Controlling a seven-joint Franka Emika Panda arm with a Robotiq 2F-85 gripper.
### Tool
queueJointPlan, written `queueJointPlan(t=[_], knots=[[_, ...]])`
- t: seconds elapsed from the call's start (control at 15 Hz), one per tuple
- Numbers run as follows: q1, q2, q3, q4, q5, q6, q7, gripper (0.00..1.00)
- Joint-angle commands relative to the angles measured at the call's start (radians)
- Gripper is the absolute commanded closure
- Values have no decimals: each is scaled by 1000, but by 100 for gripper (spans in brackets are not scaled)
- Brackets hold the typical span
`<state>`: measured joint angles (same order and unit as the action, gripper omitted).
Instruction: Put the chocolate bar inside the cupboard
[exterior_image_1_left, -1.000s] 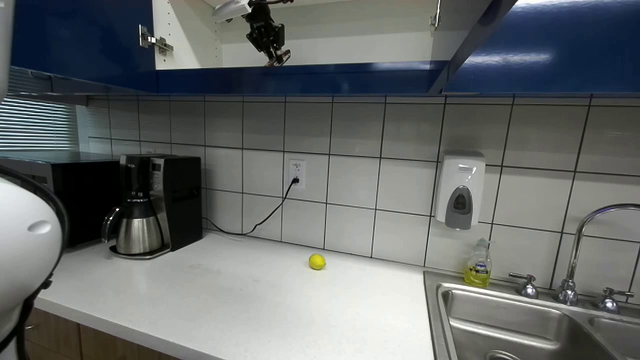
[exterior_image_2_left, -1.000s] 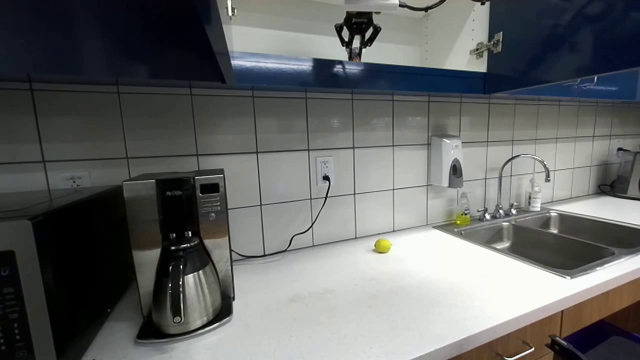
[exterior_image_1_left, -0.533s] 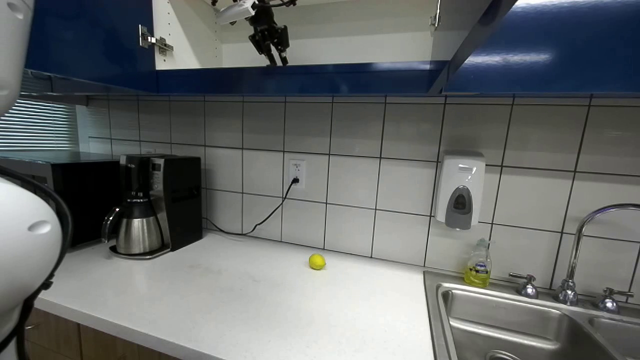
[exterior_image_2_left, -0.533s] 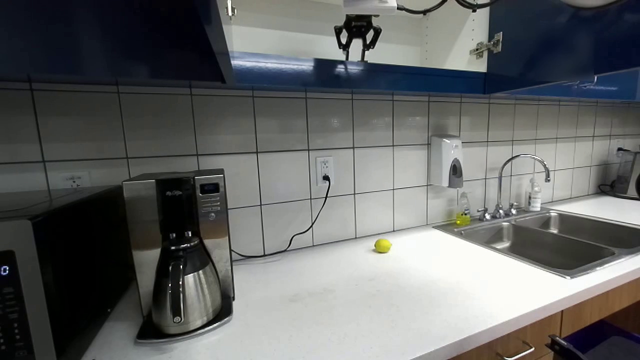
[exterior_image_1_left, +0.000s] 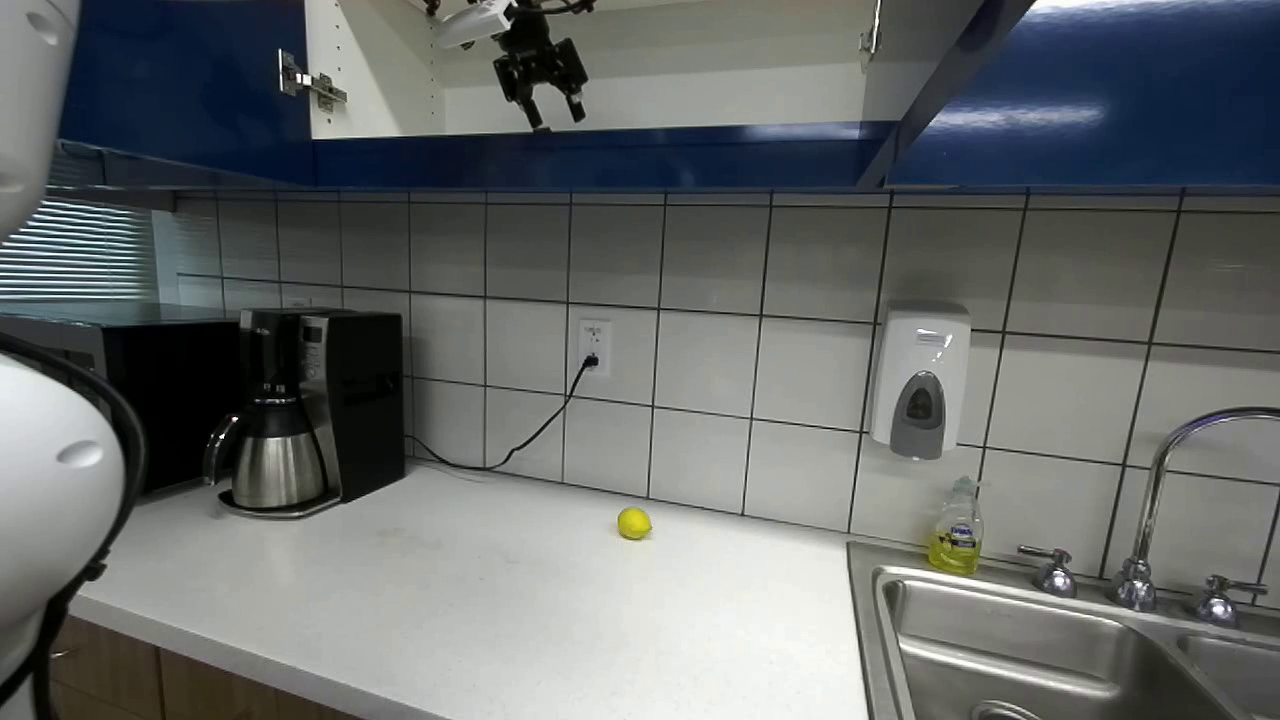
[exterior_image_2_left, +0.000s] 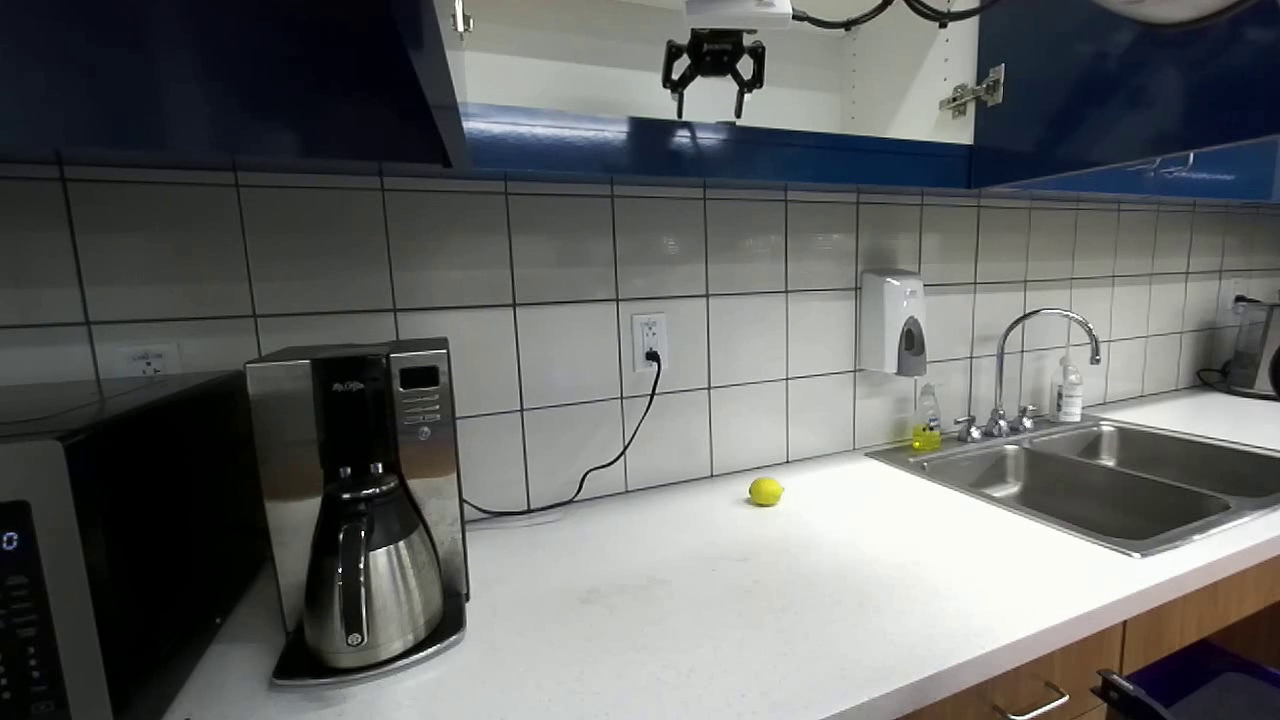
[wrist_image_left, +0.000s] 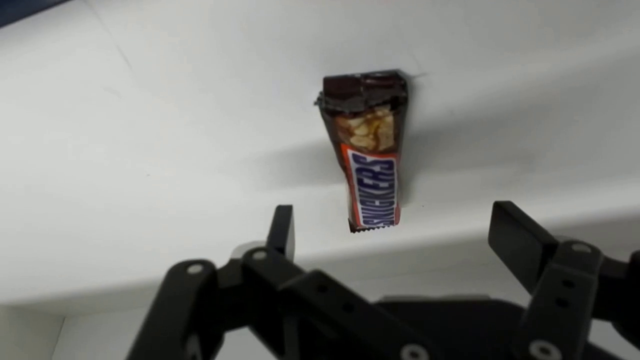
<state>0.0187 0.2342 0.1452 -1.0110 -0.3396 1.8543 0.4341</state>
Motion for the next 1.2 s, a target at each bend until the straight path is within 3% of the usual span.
queueJointPlan(t=[0.0, 0.4, 1.13], knots=[[6, -34, 3, -25, 3, -8, 20, 0], [-1, -164, 4, -191, 34, 81, 19, 0], [10, -578, -19, -725, 93, 312, 22, 0]])
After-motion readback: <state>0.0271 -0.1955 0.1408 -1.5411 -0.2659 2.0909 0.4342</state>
